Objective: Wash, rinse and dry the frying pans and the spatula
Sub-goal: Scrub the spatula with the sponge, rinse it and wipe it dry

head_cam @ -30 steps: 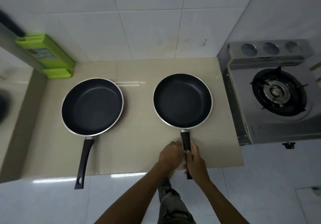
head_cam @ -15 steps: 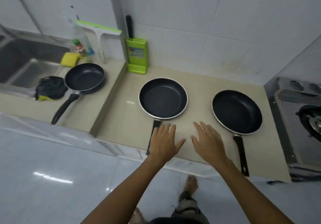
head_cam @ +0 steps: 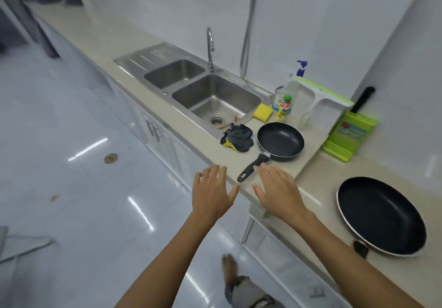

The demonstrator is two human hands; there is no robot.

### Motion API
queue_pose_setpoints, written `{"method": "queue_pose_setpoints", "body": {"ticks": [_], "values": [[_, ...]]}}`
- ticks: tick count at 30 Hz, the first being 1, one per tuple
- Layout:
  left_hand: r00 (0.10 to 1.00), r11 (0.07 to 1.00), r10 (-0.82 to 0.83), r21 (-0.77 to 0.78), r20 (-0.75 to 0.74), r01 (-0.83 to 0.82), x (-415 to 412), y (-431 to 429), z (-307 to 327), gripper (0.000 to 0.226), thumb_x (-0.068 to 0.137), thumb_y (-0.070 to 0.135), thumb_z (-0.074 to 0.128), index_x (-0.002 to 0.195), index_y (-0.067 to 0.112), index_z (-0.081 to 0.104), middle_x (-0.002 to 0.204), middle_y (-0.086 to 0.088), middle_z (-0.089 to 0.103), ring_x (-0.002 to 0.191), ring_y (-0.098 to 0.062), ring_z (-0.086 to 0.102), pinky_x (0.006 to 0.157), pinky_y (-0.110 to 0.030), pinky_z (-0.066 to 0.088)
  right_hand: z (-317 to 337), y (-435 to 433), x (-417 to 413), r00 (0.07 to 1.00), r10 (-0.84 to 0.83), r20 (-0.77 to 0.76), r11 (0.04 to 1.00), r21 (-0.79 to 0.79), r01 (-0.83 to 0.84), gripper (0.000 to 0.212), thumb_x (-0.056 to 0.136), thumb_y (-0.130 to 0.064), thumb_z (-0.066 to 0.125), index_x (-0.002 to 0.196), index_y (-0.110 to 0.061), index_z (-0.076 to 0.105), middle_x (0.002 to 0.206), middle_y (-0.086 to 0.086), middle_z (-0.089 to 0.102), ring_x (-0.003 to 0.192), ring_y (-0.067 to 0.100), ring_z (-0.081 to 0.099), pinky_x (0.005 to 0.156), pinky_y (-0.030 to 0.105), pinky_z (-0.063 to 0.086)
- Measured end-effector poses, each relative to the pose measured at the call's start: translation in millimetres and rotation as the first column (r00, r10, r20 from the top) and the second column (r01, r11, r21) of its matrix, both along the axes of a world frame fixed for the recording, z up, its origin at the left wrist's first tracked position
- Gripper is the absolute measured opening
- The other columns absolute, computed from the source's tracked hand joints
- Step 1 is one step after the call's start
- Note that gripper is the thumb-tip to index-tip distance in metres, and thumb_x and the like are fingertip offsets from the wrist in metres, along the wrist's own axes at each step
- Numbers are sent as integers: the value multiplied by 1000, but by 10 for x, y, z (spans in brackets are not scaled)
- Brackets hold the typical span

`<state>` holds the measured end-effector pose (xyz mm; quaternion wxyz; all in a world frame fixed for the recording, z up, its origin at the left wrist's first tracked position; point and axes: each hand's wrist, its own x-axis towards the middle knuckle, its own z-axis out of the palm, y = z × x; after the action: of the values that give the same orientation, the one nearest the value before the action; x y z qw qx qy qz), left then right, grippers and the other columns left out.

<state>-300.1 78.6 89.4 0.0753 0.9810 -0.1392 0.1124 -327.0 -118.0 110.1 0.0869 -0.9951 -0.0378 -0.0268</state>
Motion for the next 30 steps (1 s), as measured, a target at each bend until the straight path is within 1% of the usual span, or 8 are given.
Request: {"method": "queue_pose_setpoints", "body": {"ticks": [3,7,14,17,20,25,28,30], "values": [[997,997,75,-3,-10,-75,480,405,-60,63,91,65,44,127,16,62,127,-3,66,116,-26,62,94,-43,46,-77,427,594,998,58,-24,998,-7,-58,56,100,-42,53,151,-21,44,154,5,47,141,32,42,112,49,38],[996,996,88,24,-27,-88,1315,800,-132,67,92,66,38,129,16,61,129,-2,65,119,-25,61,97,-42,45,-231,871,1488,995,93,-32,995,45,-91,53,100,-40,55,148,-20,46,150,5,50,140,32,44,109,48,40],[990,994,92,73,-110,-84,2883,1267,-260,71,92,70,33,129,17,62,127,-1,67,115,-25,64,94,-43,46,-299,1310,3029,987,17,-157,989,147,6,48,103,-41,47,144,-17,47,144,5,53,131,28,49,105,42,42],[980,995,72,81,-185,-58,3503,1307,-323,72,91,71,32,124,16,64,122,-3,69,110,-26,66,91,-43,47,-378,1361,3594,955,-57,-292,951,275,142,46,102,-41,49,143,-19,47,145,7,51,131,31,48,107,44,41],[980,994,0,105,-198,21,4078,1274,-436,73,91,71,31,122,15,66,118,-3,71,107,-25,67,89,-43,47,-479,1356,4094,909,-128,-397,878,382,290,48,101,-41,50,145,-23,45,146,6,50,131,26,49,106,41,43],[935,971,-150,131,-322,201,5080,1084,-762,74,90,72,28,125,16,62,120,-2,69,110,-25,65,91,-43,46,-844,1248,4856,821,-317,-475,769,379,516,48,102,-37,50,146,-18,43,146,11,50,131,28,51,106,42,44],[881,930,-264,139,-392,341,5661,997,-1031,82,89,73,17,135,16,55,130,-4,64,119,-25,61,98,-43,44,-1030,1202,5266,752,-412,-515,708,339,620,51,103,-39,49,149,-19,39,147,12,49,129,29,53,105,43,45],[835,895,-314,152,-451,419,5953,993,-1176,80,92,72,19,141,15,49,138,-5,59,125,-26,56,102,-43,40,-1153,1187,5467,694,-476,-540,638,331,695,52,103,-39,49,150,-20,39,148,11,47,131,30,52,107,44,44]]}}
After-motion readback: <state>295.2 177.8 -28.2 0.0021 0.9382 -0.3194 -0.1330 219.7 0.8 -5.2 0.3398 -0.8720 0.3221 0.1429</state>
